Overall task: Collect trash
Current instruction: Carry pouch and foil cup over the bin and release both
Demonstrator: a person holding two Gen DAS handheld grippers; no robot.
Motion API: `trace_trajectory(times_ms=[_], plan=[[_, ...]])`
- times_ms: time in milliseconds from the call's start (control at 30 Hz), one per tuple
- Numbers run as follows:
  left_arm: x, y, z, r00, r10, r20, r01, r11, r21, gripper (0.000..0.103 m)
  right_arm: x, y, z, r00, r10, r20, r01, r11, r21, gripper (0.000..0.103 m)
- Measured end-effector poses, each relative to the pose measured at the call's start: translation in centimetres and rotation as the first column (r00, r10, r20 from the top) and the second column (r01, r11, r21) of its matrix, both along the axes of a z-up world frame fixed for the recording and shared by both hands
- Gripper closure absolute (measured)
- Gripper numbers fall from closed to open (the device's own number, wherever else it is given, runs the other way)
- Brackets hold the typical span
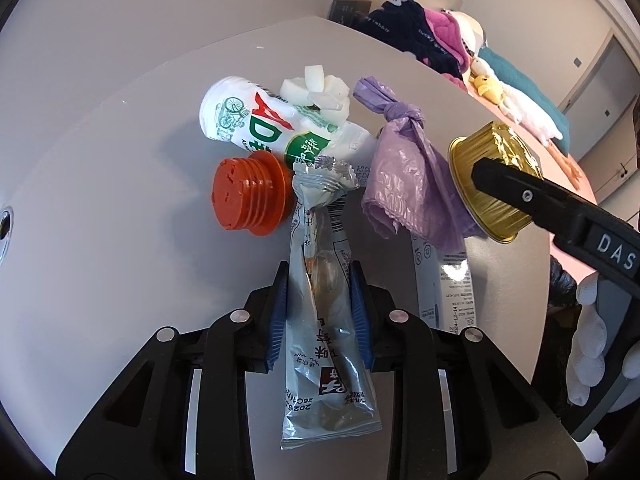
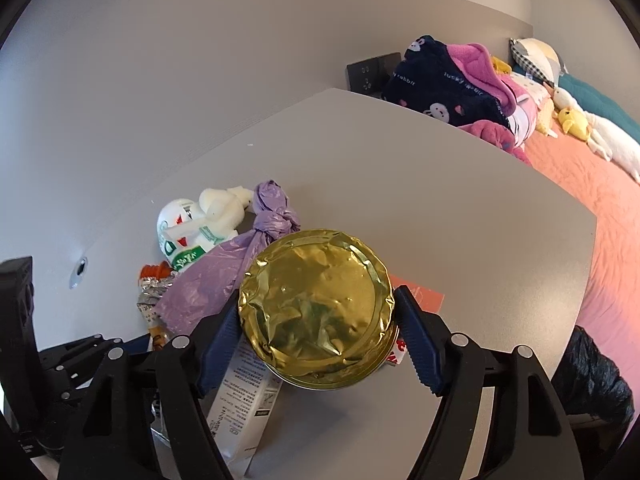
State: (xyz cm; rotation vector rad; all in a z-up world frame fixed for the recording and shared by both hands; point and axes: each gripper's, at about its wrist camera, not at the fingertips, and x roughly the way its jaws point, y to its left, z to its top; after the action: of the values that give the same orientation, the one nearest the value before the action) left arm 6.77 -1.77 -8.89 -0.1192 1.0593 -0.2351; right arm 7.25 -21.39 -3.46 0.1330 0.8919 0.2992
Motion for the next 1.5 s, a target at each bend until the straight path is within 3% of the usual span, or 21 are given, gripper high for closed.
trace_trajectory(times_ms=[300, 633, 1033, 1500], plan=[[-1.5, 0.6, 1.6, 1.0, 0.017, 0.014, -0.016, 0.999, -0.051, 0.074, -1.2, -1.3, 2.6, 1.0, 0.014, 0.007, -0.014, 0.996, 0.083, 0.028], [-3.1, -0.8, 4.6, 0.997, -0.02, 0.076, 0.026, 0.996, -0.086, 0.074, -3.9, -3.8, 5.0, 0.998, -0.021, 0.055, 0.015, 0.994, 0.104, 0.028], [-3.6, -6.9, 7.2, 0.974, -0.188, 0.13, 0.202, 0.974, -0.104, 0.075, -7.9, -9.6, 7.2, 0.986, -0.135, 0.095, 0.122, 0.983, 0.135, 0.028], [-3.6, -14.8, 7.9, 0.919, -0.366, 0.149, 0.383, 0.917, -0.112, 0.074, -11.9, -16.3, 7.8, 0.946, -0.303, 0.113, 0.289, 0.949, 0.126, 0.028]])
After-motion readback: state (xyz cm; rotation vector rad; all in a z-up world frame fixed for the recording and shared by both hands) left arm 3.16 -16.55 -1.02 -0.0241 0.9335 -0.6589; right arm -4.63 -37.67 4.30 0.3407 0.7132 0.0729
